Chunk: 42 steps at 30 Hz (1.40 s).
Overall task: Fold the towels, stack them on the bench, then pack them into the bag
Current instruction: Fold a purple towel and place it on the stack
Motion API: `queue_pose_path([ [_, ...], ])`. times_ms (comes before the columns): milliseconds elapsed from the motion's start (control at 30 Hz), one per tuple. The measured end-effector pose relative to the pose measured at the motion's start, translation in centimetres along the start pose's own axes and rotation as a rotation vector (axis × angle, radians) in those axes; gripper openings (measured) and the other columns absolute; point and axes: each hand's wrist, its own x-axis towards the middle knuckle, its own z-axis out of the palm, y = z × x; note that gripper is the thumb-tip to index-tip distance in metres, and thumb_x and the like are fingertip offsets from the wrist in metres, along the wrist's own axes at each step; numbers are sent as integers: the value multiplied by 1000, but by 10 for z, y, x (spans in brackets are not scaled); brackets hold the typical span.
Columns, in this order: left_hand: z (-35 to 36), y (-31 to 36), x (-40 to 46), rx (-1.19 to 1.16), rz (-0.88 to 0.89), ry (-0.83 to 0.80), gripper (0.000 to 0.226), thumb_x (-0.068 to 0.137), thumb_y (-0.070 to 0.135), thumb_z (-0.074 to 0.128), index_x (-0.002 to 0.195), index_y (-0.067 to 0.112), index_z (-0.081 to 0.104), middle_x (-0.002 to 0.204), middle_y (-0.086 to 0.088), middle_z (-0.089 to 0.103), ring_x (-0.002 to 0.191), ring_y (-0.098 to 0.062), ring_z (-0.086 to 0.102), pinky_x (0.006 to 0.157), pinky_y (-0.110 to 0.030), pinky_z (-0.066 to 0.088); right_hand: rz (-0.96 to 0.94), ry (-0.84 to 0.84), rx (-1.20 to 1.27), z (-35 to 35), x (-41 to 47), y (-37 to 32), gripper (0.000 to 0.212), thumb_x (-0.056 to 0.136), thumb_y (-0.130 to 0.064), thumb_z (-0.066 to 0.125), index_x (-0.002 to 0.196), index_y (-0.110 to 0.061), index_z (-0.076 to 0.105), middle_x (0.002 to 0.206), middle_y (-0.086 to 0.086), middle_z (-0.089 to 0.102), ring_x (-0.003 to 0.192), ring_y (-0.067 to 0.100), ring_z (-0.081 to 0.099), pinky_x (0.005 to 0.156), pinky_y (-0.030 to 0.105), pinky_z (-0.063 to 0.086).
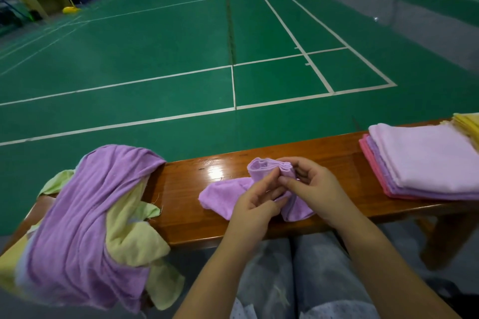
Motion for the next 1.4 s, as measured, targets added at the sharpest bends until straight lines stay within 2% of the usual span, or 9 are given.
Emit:
queue_pose_path([
  [100, -7, 12, 1, 52, 26, 13, 51, 84, -22, 40, 116, 9, 63, 106, -7, 72, 99, -18, 69, 82, -24, 56, 16, 16, 59, -4, -2, -3, 25, 90, 0, 56, 107, -17, 63, 105, 0, 70, 99, 8, 65, 83, 21, 51],
  [167, -24, 27, 12, 184, 70, 193, 40, 89, -15, 42, 102, 14, 66, 88, -5, 73, 80, -16, 69, 68, -22, 56, 39, -6, 94, -8, -6, -5, 22, 91, -1, 54, 104, -17, 64, 101, 1, 70, 96, 9, 65, 79, 21, 52],
  [267, -62, 43, 47, 426, 95, 378, 20, 93, 3, 54, 103, 19, 61, 93, -4, 68, 81, -14, 64, 67, -22, 54, 70, -10, 132, -11, -11, -4, 19, 93, -4, 53, 103, -16, 64, 99, 0, 70, 94, 12, 65, 77, 22, 52],
  [367, -79, 37, 75, 700, -93, 203, 23, 91, 20, 63, 113, 22, 57, 112, -2, 63, 95, -16, 62, 80, -28, 53, 92, -2, 158, -12, -12, -7, 18, 93, -4, 52, 102, -14, 64, 97, 0, 69, 91, 11, 65, 75, 21, 52],
  [500, -72, 29, 87, 814, -217, 14, 24, 86, 28, 69, 105, 16, 63, 103, -2, 68, 95, -19, 66, 85, -35, 57, 98, 4, 165, -15, -14, -8, 19, 93, -4, 52, 102, -15, 64, 97, 0, 70, 92, 12, 65, 75, 22, 51],
  [700, -60, 25, 90, 837, -251, -7, 19, 83, 21, 72, 90, 7, 62, 91, -11, 72, 89, -25, 70, 81, -42, 59, 106, 18, 178, -19, -17, -9, 19, 93, -2, 52, 100, -14, 64, 95, -1, 69, 89, 10, 65, 74, 21, 52],
  [900, -59, 34, 84, 857, -186, 47, 13, 83, 9, 72, 86, 6, 59, 75, -6, 67, 64, -14, 64, 62, -24, 56, 86, 97, 137, -22, -18, -10, 18, 92, -5, 54, 105, -13, 64, 98, -1, 70, 88, 7, 66, 72, 18, 53],
  [1067, -65, 61, 77, 839, -71, 76, 21, 82, -2, 69, 81, 6, 50, 68, -9, 62, 56, -15, 64, 61, -27, 59, 40, 270, 98, -33, -14, -13, 15, 92, -12, 57, 99, -23, 64, 93, -9, 70, 84, 2, 66, 68, 16, 53],
  [1400, -56, 119, 50, 960, 228, -39, 23, 84, -7, 64, 75, 9, 51, 63, -12, 61, 49, -7, 55, 55, -21, 49, -24, 243, 70, -48, -2, -47, 19, 90, -11, 57, 97, -27, 65, 89, -12, 72, 85, 2, 67, 71, 18, 54],
])
